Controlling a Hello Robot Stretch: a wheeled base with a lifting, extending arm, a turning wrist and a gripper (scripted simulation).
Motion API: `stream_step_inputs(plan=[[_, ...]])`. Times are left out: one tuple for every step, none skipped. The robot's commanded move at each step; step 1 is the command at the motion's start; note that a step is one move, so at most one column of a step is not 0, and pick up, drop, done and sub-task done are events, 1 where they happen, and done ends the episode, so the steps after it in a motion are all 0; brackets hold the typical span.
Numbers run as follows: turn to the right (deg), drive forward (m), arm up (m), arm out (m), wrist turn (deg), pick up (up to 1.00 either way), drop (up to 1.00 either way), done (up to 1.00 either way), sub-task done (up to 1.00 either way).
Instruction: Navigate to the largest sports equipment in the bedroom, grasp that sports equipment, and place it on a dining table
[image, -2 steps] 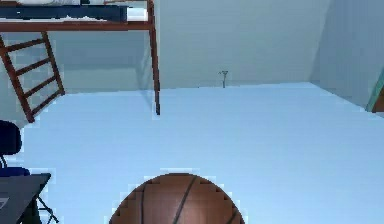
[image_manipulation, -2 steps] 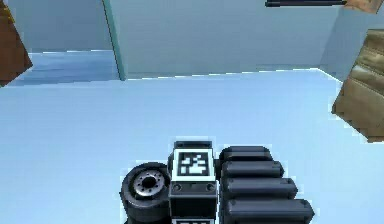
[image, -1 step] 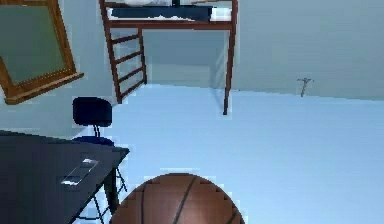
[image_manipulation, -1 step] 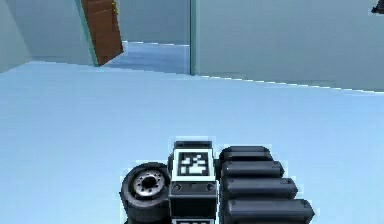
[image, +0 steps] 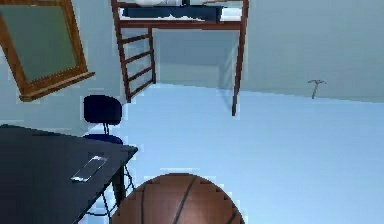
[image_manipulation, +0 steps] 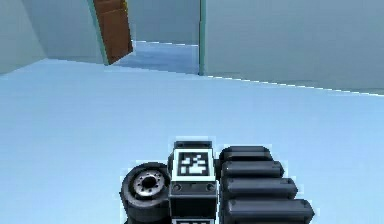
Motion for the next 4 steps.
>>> stream_step_inputs(plan=[[45.0,0.0,0.0,0.0,0.0,0.0,0.0,0.0,0.0],[45.0,0.0,0.0,0.0,0.0,0.0,0.0,0.0,0.0],[24.0,0.0,0.0,0.0,0.0,0.0,0.0,0.0,0.0],[-45.0,0.0,0.0,0.0,0.0,0.0,0.0,0.0,0.0]])
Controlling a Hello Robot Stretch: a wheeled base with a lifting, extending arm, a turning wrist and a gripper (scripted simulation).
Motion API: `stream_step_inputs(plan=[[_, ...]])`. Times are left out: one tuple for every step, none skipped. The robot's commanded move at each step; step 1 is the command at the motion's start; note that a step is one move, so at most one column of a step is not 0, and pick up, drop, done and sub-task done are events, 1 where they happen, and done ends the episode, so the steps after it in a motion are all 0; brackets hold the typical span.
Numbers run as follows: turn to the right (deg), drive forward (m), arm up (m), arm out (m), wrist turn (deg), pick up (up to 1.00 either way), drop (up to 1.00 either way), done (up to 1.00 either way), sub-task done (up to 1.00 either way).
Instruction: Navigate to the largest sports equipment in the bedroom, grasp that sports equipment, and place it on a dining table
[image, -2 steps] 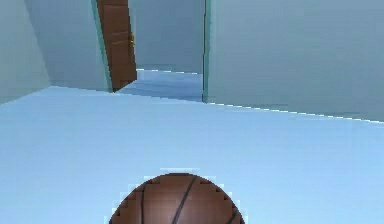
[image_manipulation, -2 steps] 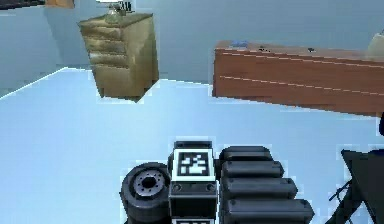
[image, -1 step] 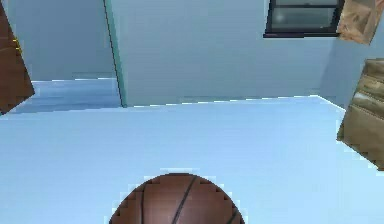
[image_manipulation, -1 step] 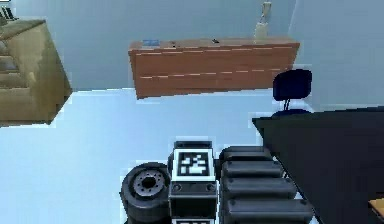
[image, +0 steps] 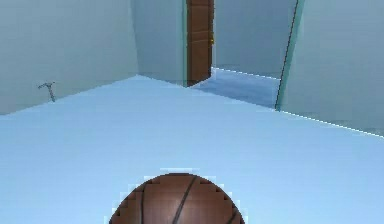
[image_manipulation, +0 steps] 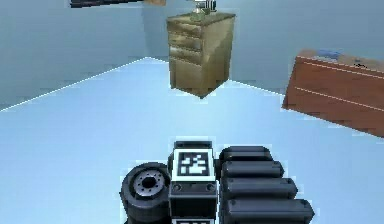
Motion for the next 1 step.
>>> stream_step_inputs(plan=[[-45.0,0.0,0.0,0.0,0.0,0.0,0.0,0.0,0.0]])
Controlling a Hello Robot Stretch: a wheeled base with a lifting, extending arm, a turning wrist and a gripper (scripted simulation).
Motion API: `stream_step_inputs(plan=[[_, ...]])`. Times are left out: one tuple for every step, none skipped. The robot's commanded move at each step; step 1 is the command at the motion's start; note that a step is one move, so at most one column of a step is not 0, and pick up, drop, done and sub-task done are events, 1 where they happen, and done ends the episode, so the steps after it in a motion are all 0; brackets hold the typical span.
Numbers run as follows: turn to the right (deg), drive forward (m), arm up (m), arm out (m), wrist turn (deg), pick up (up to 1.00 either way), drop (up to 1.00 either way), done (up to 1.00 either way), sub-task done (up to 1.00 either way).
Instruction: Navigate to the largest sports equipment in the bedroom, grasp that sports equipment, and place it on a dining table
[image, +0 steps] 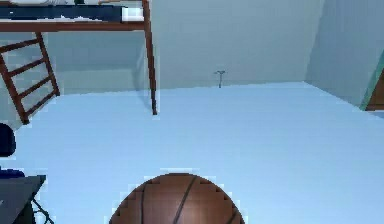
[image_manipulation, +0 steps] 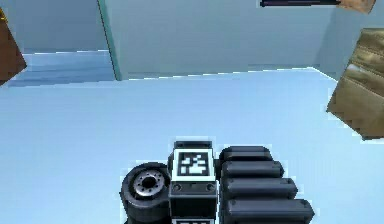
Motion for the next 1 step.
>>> stream_step_inputs(plan=[[-27.0,0.0,0.0,0.0,0.0,0.0,0.0,0.0,0.0]])
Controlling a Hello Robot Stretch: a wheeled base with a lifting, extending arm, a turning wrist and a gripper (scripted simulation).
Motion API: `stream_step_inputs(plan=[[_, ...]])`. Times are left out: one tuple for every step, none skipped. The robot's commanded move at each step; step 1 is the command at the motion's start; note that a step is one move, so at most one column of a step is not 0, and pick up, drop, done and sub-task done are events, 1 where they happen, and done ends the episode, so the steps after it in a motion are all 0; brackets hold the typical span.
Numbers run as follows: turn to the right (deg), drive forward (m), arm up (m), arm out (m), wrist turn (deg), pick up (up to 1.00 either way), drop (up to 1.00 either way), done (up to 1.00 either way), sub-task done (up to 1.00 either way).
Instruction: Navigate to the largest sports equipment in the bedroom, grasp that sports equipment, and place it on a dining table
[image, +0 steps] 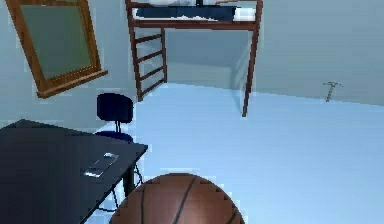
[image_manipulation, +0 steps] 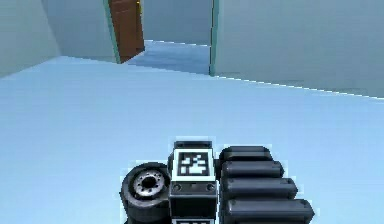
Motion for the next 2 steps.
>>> stream_step_inputs(plan=[[0.0,0.3,0.0,0.0,0.0,0.0,0.0,0.0,0.0],[45.0,0.0,0.0,0.0,0.0,0.0,0.0,0.0,0.0]])
